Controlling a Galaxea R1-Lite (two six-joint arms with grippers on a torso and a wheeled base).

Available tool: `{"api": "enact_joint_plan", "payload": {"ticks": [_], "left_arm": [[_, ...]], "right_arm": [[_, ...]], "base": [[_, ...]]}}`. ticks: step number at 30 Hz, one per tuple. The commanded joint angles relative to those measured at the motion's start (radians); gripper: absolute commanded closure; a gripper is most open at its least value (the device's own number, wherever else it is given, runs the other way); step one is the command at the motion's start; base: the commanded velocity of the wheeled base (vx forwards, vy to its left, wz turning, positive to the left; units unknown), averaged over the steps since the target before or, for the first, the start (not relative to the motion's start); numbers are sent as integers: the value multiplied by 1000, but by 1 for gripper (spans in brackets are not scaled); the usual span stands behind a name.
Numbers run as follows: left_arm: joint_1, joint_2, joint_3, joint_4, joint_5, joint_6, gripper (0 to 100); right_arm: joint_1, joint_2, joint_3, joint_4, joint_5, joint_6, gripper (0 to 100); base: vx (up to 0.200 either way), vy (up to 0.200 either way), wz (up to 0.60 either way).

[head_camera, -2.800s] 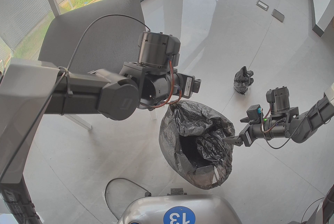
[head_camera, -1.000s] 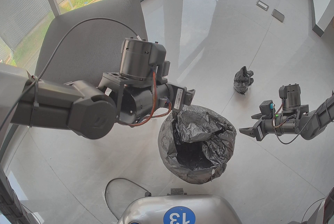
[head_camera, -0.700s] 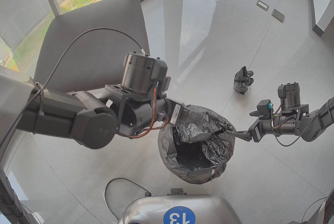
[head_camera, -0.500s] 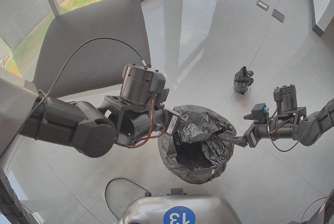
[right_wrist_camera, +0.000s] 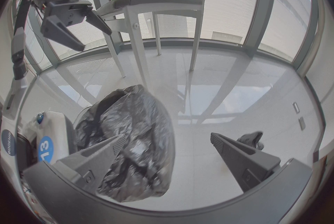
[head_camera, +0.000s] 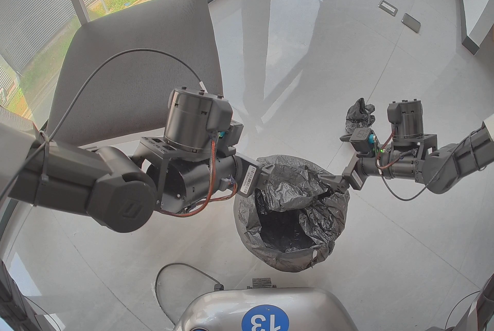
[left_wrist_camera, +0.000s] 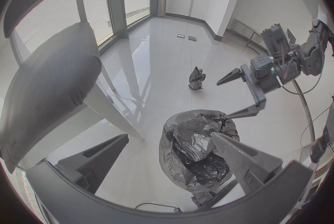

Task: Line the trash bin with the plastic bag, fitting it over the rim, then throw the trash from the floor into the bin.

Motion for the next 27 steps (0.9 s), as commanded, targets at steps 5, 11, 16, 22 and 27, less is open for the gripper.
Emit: {"api": "enact_joint_plan", "payload": {"ticks": [5,11,16,22,27], "left_arm": [[-7,-43,1,-2,-1,1,0],[-7,-46,-1,-2,-1,1,0],[-9,-43,-4,-3,-1,1,0],[-9,-43,-7,-5,-1,1,0],[-9,-41,-7,-5,-3,1,0]], "right_arm": [[30,115,-133,5,0,-33,0],[63,135,-149,8,0,-27,0],[76,155,-143,37,-1,-29,0],[79,175,-148,37,-6,-27,0],[92,186,-146,40,-15,-20,0]], "base": [[0,0,0],[0,0,0],[0,0,0],[0,0,0],[0,0,0]]}}
